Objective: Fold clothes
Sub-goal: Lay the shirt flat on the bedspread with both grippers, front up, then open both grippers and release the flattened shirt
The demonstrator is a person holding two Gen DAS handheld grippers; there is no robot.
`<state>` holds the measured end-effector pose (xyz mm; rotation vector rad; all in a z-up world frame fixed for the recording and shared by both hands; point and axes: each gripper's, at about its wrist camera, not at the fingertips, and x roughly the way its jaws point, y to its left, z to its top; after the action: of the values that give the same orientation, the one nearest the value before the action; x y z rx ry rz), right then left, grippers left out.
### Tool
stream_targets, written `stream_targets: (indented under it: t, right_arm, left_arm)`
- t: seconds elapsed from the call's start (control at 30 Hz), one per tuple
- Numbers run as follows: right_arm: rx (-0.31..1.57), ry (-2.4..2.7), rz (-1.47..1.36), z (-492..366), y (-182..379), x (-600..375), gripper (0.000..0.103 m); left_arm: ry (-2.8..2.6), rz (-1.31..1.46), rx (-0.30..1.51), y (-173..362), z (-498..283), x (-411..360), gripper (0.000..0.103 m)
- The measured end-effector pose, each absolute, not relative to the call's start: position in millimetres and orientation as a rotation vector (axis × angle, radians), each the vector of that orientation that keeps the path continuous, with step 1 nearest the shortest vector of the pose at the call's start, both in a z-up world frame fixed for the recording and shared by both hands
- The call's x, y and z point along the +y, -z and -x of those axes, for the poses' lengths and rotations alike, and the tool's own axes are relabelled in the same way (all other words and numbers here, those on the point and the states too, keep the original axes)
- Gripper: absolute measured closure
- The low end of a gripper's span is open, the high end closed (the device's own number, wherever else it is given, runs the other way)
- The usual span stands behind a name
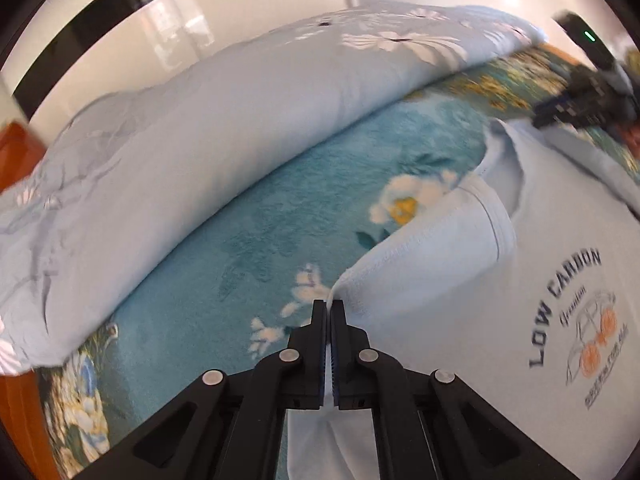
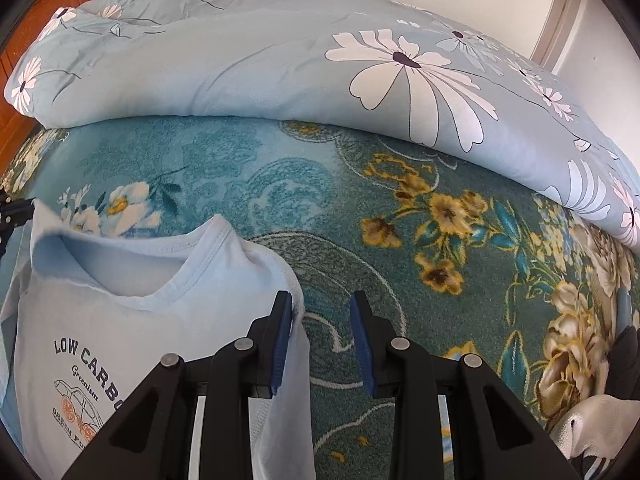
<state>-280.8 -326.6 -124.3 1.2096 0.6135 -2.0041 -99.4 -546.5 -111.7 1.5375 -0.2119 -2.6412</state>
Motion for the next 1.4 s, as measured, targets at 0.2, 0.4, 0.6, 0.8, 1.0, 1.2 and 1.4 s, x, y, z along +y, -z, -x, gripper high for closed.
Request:
stream_targets:
  t: [0.2,0.4,0.6,0.8,1.0,1.2,1.4]
  right_arm:
    - [0.573,1.983,-1.253,288.6,138.1,-328.6,0.072]
    - [0.554,1.911,-1.245,285.2,143.3,-330.3,0.099]
    - [0.562,1.966,-1.183,291.5,128.7,-338.4,0.100]
    - [0.563,2.020,-1.156,302.9,132.1,-355.7,0.100]
    - [0.581,2.035,-1.144,309.1,138.1,-372.7,0.100]
    - [0.591,2.033,-1.174,309.2,145.6,-375.2,0.100]
    - [0.578,2.057,-1.123,291.5,116.9,-360.8,0.092]
  left_arm:
    - [2.430,-1.667,-0.099,148.7,133.1,-558.1,0.101]
    - [2.403,-1.651,-0.121,150.4,134.5,-553.9,0.101]
    - [2.415,-1.568,-0.140,134.4,128.6,-555.9,0.101]
    - [2.343,-1.556,-0.152,142.9,140.3,-568.7,0.101]
    - [2.297,-1.570,-0.150,155.2,145.8,-579.2,0.100]
    - [2.294,-1.584,-0.176,157.7,145.9,-575.8,0.100]
    - [2.353,-1.589,-0.143,144.5,134.8,-569.1,0.095]
